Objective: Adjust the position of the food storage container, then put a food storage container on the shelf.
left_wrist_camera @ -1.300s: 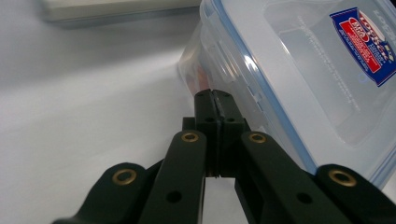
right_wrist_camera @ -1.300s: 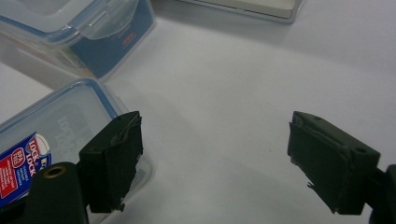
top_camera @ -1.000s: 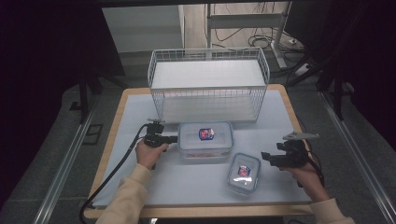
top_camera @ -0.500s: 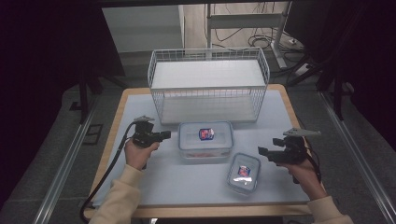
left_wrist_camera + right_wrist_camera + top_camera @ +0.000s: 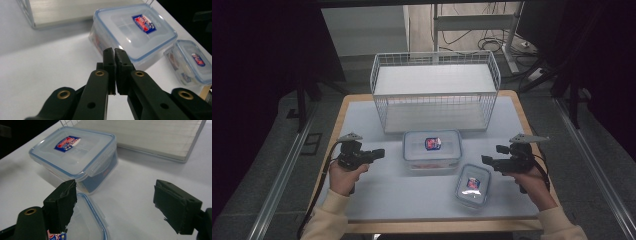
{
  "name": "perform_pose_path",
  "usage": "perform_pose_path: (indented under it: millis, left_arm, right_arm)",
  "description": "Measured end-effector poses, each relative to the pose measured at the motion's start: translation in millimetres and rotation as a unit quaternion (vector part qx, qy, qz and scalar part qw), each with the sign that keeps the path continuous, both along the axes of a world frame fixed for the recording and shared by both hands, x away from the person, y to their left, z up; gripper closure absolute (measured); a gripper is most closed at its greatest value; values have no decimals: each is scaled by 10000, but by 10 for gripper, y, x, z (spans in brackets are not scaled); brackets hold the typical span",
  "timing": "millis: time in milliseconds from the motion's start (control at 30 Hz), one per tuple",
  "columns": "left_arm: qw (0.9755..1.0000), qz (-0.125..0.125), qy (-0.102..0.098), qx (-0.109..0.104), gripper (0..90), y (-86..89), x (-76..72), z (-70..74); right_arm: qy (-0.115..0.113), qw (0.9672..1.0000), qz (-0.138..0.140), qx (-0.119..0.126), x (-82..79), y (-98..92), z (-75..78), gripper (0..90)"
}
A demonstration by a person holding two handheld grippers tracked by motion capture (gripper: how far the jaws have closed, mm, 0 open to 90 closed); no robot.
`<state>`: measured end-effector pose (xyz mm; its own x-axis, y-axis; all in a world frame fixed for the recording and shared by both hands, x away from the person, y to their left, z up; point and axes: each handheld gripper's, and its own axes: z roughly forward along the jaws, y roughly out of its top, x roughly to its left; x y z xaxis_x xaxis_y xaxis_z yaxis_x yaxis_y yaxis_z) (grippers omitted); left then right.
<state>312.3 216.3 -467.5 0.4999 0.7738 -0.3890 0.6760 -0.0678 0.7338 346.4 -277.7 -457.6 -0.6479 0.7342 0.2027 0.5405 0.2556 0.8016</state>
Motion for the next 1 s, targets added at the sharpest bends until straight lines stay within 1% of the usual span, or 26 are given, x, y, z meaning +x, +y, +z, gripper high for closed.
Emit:
perform_pose_path:
  millis: [33,67,100,167,200,233,267,300,333,400,500,567,633,700,733,767,800,900,1000]
  left_arm:
    - [10000,9,-24,-25,852,1,-4,-4]
    - [10000,9,-24,-25,807,1,-4,-4]
    - [9999,73,-94,-35,714,-13,0,0]
    - [9999,111,-90,-93,553,-33,17,6]
    - [9998,70,-18,-175,474,-44,38,6]
    - [9998,70,-18,-175,395,-44,38,6]
    - [9994,54,71,-335,325,-68,60,0]
    - [9994,54,71,-335,297,-68,60,0]
    - [9990,20,129,-434,260,-98,88,-4]
    - [9986,-14,190,-503,224,-130,113,-8]
    - [9984,-107,254,-487,189,-182,152,-19]
    - [9983,-169,314,-464,179,-236,184,-33]
    - [9975,-209,397,-541,169,-281,231,-62]
    - [9978,-186,460,-431,162,-334,291,-96]
    - [9976,-200,510,-430,161,-359,318,-109]
    - [9970,-226,567,-472,157,-383,347,-123]
    - [9969,-248,584,-473,155,-399,369,-132]
    - [9964,-285,679,-427,152,-464,454,-164]
    - [9953,-269,772,-526,151,-491,543,-200]
  right_arm:
    - [-14,10000,9,17,-3,2,9,187]
    - [-14,10000,16,41,-7,4,18,187]
    - [-36,10000,16,44,-9,9,25,187]
    - [-68,9999,30,73,-10,17,37,187]
    - [-66,9999,34,92,-8,21,39,187]
    - [-66,9999,34,92,-8,21,39,187]
    - [-36,9999,50,155,10,47,42,186]
    - [-36,9999,50,155,10,47,42,186]
    - [-30,9998,81,150,29,78,47,185]
    - [-31,9997,130,189,52,113,60,185]
    - [1,9995,194,252,83,185,75,184]
    - [43,9994,226,240,91,218,67,184]
    - [87,9994,243,227,91,246,48,183]
    - [109,9993,303,172,87,286,26,182]
    - [104,9993,330,162,84,299,25,182]
    - [109,9992,345,160,81,310,27,182]
    - [94,9992,355,161,80,320,30,182]
    - [89,9991,381,155,85,335,34,182]
    - [109,9990,416,140,98,355,23,182]
